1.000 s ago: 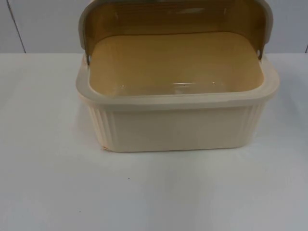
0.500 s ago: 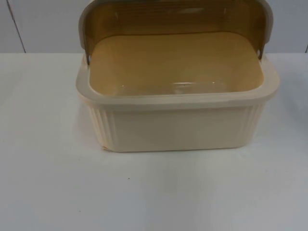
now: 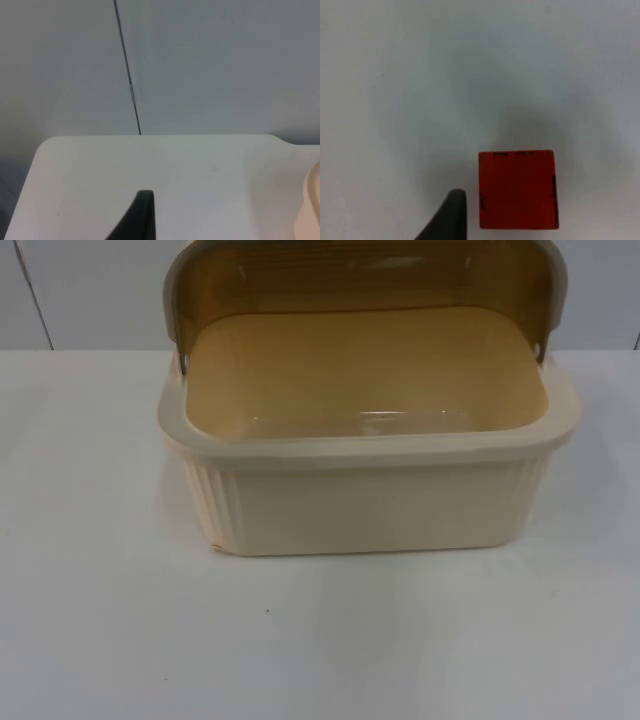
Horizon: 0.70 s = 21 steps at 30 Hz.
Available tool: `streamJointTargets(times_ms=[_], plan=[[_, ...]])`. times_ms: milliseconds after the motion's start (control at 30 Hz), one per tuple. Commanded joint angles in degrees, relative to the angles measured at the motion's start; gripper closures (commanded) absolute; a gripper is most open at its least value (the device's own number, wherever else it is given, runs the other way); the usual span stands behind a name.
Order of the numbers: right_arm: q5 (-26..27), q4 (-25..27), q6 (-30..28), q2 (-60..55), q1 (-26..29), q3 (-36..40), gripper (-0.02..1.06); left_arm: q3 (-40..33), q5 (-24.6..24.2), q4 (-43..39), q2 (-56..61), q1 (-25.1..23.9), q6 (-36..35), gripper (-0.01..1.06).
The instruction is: Open the box lid with the left hand, place the block into the box with the right hand, then close the box lid with the left hand.
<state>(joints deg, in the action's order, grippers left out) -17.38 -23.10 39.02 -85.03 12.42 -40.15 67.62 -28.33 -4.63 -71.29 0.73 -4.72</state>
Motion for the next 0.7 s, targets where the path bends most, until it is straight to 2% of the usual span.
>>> streamJointTargets(times_ms=[0,100,300,667], plan=[[2.63,-0.72,0.65,-2.14,0.51,0.26,0.03,-0.28,0.01,0.20,0.37,-0.06,-0.16,0.00],[3.67,-0.72,1.51,-5.67,0.51,0.26,0.03,-0.28,0.01,0.20,0.37,-0.06,-0.16,0.00],[6.43,-0.72,6.79,-14.25,0.51,-0.08,0.03,-0.28,0.01,0.20,0.37,-0.06,-0.16,0.00],[8.87,-0.72,7.05,-19.73,0.51,-2.87,0.06,-0.28,-0.20,-0.27,0.37,-0.06,-0.16,0.00]])
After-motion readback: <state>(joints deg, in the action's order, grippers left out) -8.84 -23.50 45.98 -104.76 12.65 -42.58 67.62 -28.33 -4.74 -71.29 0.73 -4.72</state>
